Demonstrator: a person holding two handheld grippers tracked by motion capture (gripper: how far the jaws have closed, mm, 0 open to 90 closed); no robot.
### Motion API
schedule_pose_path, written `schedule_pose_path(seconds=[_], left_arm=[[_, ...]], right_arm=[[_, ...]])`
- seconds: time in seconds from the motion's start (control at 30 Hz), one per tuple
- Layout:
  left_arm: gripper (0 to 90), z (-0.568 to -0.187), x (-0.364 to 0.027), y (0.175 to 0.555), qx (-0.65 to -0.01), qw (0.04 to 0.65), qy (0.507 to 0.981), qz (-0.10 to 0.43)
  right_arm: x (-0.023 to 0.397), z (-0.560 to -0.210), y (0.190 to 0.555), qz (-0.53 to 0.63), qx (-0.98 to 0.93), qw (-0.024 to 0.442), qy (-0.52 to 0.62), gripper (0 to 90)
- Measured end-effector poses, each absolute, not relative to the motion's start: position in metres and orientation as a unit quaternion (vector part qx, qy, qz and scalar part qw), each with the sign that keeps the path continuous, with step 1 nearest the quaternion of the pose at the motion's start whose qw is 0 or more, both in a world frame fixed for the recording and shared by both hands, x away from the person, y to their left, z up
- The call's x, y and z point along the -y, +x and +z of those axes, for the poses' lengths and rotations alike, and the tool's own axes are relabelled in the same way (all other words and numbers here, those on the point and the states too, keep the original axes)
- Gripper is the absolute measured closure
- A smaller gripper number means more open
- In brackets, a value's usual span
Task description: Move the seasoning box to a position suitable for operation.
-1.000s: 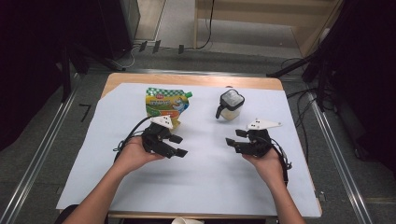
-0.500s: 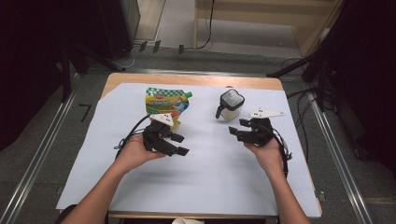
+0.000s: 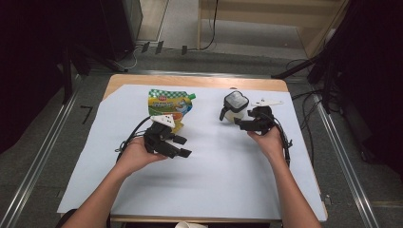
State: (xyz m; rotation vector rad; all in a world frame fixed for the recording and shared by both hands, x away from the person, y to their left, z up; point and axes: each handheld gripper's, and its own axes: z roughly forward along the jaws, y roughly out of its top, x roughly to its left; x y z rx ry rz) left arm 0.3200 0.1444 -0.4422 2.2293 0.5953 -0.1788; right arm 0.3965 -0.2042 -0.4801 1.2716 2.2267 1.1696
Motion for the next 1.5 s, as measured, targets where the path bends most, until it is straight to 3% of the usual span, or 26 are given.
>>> schedule_pose_path(seconds=[0.2,0.63,0.93,1.5], left_arm=[[39.8,-0.445,-0.144,0.318,-0.235,0.396,0.885,-0.07],[42.1,-0.448,-0.148,0.313,-0.242,0.396,0.884,-0.064],[42.0,-0.449,-0.151,0.31,-0.246,0.394,0.883,-0.064],[42.2,-0.452,-0.157,0.308,-0.257,0.396,0.879,-0.068]], right_arm=[[0.202,-0.494,0.415,0.406,-0.785,0.16,0.441,20.0],[0.187,-0.516,0.437,0.416,-0.774,0.191,0.437,14.4],[0.178,-0.522,0.445,0.435,-0.763,0.213,0.428,13.4],[0.179,-0.521,0.45,0.456,-0.751,0.196,0.437,14.9]])
